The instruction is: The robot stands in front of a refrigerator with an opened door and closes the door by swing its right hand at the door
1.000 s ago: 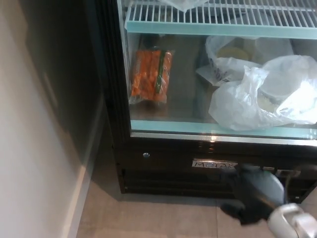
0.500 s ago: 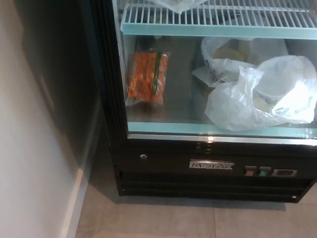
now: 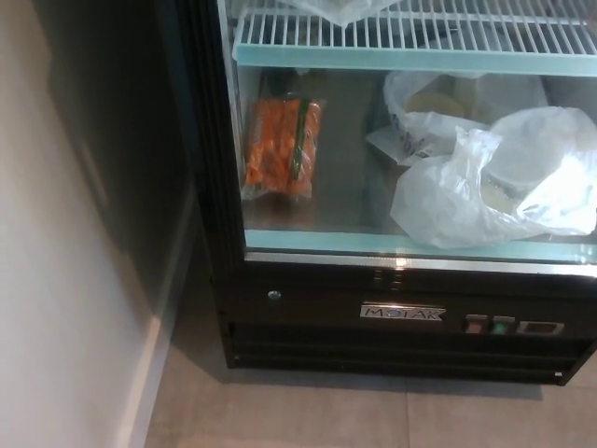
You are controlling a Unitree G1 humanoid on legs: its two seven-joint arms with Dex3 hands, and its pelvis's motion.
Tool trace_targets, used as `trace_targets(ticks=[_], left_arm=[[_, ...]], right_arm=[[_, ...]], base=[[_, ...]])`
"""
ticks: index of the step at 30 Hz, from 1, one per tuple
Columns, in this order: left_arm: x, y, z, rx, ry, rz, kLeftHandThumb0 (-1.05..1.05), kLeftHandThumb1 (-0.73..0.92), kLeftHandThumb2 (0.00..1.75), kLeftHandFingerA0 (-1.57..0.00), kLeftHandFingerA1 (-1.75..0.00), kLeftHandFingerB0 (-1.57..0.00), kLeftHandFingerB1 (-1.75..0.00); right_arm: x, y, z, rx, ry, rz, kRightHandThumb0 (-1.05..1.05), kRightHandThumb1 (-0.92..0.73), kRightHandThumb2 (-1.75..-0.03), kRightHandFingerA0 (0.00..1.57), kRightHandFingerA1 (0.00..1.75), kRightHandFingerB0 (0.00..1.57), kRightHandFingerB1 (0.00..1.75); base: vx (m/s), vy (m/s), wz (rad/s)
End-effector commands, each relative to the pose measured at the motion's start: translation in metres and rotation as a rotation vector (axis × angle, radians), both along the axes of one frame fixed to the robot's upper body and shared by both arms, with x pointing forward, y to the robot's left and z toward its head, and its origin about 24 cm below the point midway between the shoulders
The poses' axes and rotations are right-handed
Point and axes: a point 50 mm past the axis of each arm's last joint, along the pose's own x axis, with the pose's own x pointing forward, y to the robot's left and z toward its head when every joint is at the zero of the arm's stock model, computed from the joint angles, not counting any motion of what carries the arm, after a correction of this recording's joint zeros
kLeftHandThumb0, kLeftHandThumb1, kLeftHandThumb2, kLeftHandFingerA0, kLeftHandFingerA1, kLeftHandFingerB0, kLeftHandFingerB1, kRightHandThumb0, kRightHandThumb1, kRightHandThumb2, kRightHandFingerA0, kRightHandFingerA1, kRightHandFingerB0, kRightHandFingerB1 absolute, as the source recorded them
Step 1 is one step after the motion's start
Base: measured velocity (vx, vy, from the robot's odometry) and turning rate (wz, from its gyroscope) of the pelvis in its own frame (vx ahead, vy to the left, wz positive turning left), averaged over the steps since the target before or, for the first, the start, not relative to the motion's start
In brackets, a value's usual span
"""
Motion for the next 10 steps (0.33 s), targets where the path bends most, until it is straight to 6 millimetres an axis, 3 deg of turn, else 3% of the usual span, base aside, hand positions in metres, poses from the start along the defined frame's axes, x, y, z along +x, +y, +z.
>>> trace_targets(ticks=[1, 10], left_arm=[[-0.0035, 0.006, 0.0021, 0.007, -0.003, -0.003, -0.46, 0.73, 0.62, -0.57, -0.41, -0.5, -0.38], [-0.0026, 0.0043, 0.0018, 0.006, -0.001, -0.019, -0.46, 0.73, 0.62, -0.57, -0.41, -0.49, -0.38]], right_arm=[[-0.0052, -0.0047, -0.0023, -0.028, 0.05, 0.028, -0.52, -0.59, -0.91, 0.28, 0.48, 0.38, 0.51], [-0.0083, -0.004, -0.0042, -0.033, 0.06, 0.04, -0.56, -0.61, -0.92, 0.35, 0.5, 0.38, 0.5]], base=[[0.0, 0.0, 0.0], [0.0, 0.0, 0.0]])
